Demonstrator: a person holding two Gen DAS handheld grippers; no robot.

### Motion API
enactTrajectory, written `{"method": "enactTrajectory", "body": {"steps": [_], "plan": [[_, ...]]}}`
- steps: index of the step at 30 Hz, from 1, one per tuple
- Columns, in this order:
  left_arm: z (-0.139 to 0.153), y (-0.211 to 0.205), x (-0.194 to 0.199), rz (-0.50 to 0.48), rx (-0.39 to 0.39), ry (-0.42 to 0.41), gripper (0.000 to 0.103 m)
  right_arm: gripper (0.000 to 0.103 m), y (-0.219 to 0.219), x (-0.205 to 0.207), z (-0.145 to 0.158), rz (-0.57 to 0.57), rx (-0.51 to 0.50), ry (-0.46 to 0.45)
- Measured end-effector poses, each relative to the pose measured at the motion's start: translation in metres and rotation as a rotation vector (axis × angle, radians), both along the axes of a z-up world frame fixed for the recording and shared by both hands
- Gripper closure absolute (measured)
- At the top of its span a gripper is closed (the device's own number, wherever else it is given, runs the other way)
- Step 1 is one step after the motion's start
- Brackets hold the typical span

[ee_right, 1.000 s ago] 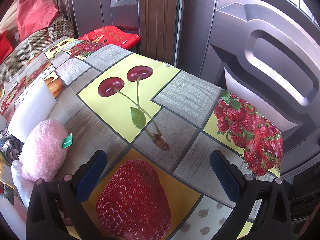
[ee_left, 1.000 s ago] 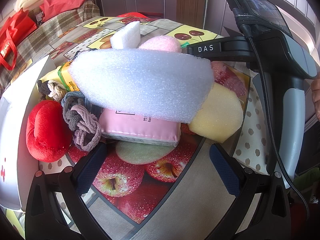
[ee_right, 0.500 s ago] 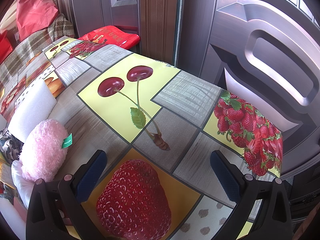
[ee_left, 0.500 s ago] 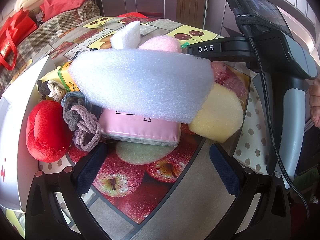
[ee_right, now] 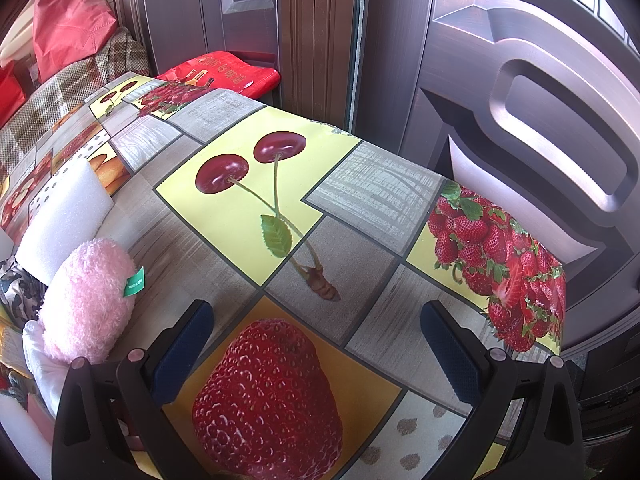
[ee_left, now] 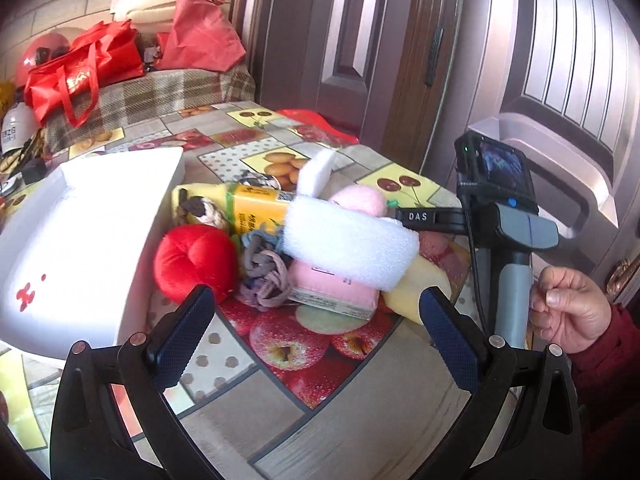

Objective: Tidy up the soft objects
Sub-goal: 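Raise both tools and move them toward the pile of soft objects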

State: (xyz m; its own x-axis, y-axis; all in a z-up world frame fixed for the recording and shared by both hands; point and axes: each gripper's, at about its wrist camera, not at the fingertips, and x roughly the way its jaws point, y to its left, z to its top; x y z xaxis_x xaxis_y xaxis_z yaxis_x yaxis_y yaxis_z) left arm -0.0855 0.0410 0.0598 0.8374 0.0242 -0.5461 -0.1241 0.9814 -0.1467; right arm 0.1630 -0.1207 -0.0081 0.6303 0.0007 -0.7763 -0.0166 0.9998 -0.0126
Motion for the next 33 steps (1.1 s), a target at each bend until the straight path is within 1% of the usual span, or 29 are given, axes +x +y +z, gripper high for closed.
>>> {"method": "enactTrajectory", "body": {"steps": [3, 5, 9, 13, 15, 22, 23, 25, 26, 27, 28, 30, 31, 32, 33], "plan": [[0.017, 0.014, -0.014, 0.072, 0.011, -0.070, 0.000, 0.000, 0.000, 0.000, 0.000, 0.000, 0.000, 0.000], [0.026, 0.022, -0.018, 0.101, 0.006, -0.101, 0.000, 0.000, 0.000, 0.000, 0.000, 0.000, 0.000, 0.000], [0.031, 0.036, -0.018, 0.154, 0.004, -0.123, 0.000, 0.000, 0.000, 0.000, 0.000, 0.000, 0.000, 0.000], [0.024, 0.038, -0.017, 0.177, 0.024, -0.107, 0.000, 0.000, 0.000, 0.000, 0.000, 0.000, 0.000, 0.000], [0.020, 0.035, -0.011, 0.167, 0.020, -0.093, 0.000, 0.000, 0.000, 0.000, 0.000, 0.000, 0.000, 0.000], [0.016, 0.004, 0.030, 0.075, -0.015, -0.049, 0.000, 0.000, -0.001, -0.002, 0.000, -0.003, 0.001, -0.001], [0.015, -0.004, 0.034, 0.054, 0.005, -0.052, 0.000, 0.000, -0.002, -0.002, 0.000, 0.004, 0.006, -0.002], [0.013, -0.018, 0.038, 0.004, 0.066, -0.063, 0.000, 0.000, -0.005, -0.001, 0.002, 0.085, 0.034, -0.002], [0.012, -0.023, 0.039, -0.018, 0.089, -0.064, 0.000, 0.000, -0.008, -0.003, 0.005, 0.135, 0.078, -0.006], [0.009, -0.026, 0.040, -0.045, 0.100, -0.060, 0.000, 0.000, -0.017, -0.005, 0.007, 0.166, 0.143, -0.014], [0.006, -0.028, 0.042, -0.070, 0.098, -0.050, 0.000, 0.000, -0.030, -0.008, 0.010, 0.181, 0.235, -0.026], [0.003, -0.028, 0.049, -0.084, 0.080, -0.015, 0.000, 0.000, -0.059, -0.013, 0.014, 0.220, 0.487, -0.056], [0.002, -0.026, 0.051, -0.074, 0.062, -0.007, 0.000, 0.000, -0.072, -0.016, 0.015, 0.233, 0.582, -0.072], [0.004, -0.024, 0.052, -0.067, 0.033, -0.011, 0.000, 0.000, -0.081, -0.018, 0.017, 0.250, 0.644, -0.086], [0.006, -0.022, 0.053, -0.055, 0.003, -0.022, 0.000, 0.000, -0.087, -0.019, 0.020, 0.272, 0.675, -0.098]]}}
